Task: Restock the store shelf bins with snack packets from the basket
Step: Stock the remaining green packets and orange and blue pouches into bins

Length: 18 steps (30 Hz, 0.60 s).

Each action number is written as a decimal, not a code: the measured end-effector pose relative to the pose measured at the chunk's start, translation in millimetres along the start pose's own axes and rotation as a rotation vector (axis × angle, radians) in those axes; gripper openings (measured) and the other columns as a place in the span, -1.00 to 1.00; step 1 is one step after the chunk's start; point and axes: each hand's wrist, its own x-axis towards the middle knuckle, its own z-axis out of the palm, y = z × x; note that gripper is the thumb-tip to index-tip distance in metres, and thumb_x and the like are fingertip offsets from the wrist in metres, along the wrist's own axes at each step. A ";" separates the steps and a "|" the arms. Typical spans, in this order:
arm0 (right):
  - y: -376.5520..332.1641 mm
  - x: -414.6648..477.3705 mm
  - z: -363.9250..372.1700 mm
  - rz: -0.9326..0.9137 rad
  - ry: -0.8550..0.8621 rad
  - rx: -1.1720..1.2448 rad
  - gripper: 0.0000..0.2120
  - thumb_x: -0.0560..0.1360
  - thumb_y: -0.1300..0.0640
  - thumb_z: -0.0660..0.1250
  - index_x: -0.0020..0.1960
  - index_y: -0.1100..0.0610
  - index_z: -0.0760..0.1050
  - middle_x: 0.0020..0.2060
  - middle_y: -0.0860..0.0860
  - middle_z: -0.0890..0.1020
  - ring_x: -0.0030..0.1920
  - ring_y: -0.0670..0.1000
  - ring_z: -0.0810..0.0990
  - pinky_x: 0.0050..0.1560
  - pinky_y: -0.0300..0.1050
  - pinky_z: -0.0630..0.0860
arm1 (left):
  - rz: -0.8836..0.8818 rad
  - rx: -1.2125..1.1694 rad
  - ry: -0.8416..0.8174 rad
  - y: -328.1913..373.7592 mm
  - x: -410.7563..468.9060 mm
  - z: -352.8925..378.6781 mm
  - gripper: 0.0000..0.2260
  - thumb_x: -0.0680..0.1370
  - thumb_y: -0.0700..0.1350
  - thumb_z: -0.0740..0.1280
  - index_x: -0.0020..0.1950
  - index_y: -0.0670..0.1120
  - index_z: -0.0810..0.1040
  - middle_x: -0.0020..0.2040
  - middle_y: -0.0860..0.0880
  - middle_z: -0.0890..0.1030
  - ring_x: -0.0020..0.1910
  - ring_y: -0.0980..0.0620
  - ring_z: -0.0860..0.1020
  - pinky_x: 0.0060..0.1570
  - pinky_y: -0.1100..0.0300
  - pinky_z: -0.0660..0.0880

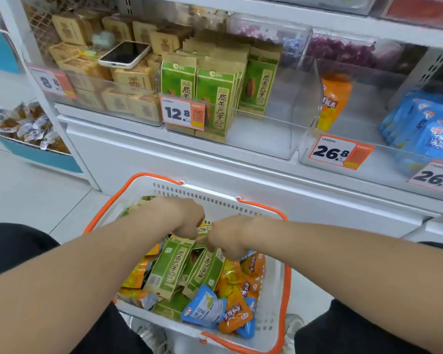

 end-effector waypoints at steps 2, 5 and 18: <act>-12.4 8.1 18.9 -0.074 -0.023 0.003 -0.43 0.60 0.23 0.30 0.57 -0.01 0.31 0.20 0.07 0.55 0.11 0.16 0.57 -0.27 -0.08 0.44 | -0.001 0.021 -0.046 1.4 3.7 6.9 -0.60 0.67 0.12 0.25 0.41 -0.06 0.55 0.36 -0.08 0.57 0.27 -0.15 0.59 0.23 -0.06 0.55; -30.1 19.2 40.8 -0.200 -0.012 0.096 -0.48 0.64 0.15 0.29 0.57 -0.02 0.30 0.25 0.10 0.60 0.22 0.20 0.57 -0.01 0.01 0.51 | 0.018 0.039 -0.062 4.0 8.7 13.5 -0.54 0.68 0.17 0.19 0.42 -0.09 0.55 0.39 -0.11 0.56 0.30 -0.17 0.58 0.28 -0.08 0.54; -22.8 36.5 19.4 -0.002 0.051 0.249 -0.78 0.54 0.21 0.35 -0.28 0.21 0.54 -0.34 0.08 0.58 -0.28 0.14 0.52 -0.27 -0.02 0.51 | 0.008 -0.003 0.025 0.3 15.7 -6.6 -0.85 0.66 -0.06 0.26 0.11 -0.08 0.58 0.08 -0.08 0.59 -0.09 -0.13 0.51 -0.12 0.06 0.45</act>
